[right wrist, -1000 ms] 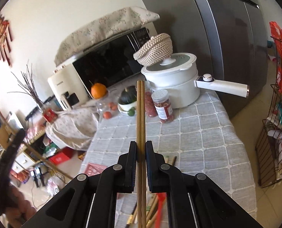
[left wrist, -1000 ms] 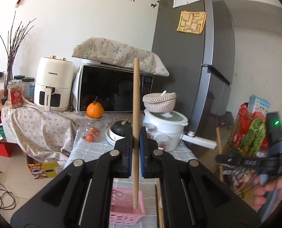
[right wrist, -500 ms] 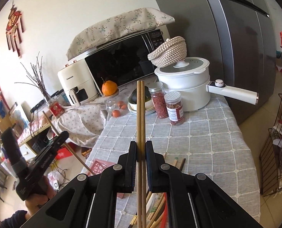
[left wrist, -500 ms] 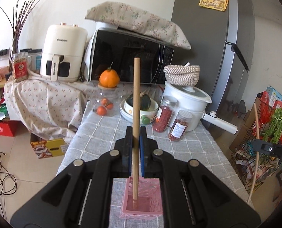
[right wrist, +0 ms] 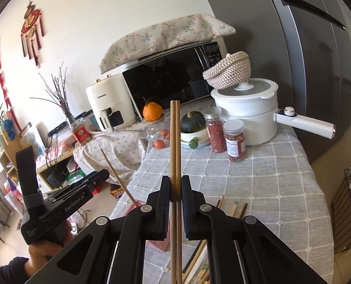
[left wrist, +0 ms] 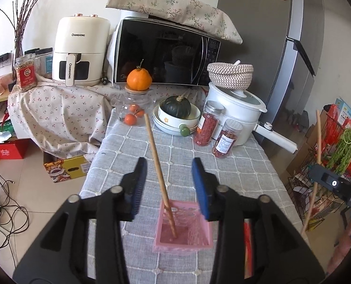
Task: Organize utensils
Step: 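Open the left gripper to drop its chopstick in the basket while the right gripper lowers its chopstick in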
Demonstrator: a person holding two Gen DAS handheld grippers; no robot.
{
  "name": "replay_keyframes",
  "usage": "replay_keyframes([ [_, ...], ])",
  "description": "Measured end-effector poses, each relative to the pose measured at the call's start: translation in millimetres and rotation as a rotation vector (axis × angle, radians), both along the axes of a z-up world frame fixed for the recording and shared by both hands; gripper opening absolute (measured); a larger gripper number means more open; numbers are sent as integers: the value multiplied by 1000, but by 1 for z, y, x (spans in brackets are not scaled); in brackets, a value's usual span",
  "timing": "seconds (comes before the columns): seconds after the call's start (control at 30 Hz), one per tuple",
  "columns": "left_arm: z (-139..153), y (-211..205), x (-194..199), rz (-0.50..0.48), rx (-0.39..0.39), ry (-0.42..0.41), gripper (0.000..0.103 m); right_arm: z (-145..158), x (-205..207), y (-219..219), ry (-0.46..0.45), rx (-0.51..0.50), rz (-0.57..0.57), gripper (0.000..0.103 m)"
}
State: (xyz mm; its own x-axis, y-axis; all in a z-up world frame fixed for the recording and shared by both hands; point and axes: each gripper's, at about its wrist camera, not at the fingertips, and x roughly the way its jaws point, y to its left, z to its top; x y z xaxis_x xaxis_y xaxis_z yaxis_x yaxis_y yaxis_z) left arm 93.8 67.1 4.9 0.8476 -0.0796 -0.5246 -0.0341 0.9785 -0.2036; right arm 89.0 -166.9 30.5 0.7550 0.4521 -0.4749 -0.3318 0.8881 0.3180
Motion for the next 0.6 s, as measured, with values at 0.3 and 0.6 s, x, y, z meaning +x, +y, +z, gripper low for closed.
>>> replay_keyframes([
  [0.3,-1,28,-20,69,35,193,83,7,18,48,-46,60,17,9],
  [0.6,-22,65,-31,92,-10,306,86,-5,49,73,-139,163,-118,9],
])
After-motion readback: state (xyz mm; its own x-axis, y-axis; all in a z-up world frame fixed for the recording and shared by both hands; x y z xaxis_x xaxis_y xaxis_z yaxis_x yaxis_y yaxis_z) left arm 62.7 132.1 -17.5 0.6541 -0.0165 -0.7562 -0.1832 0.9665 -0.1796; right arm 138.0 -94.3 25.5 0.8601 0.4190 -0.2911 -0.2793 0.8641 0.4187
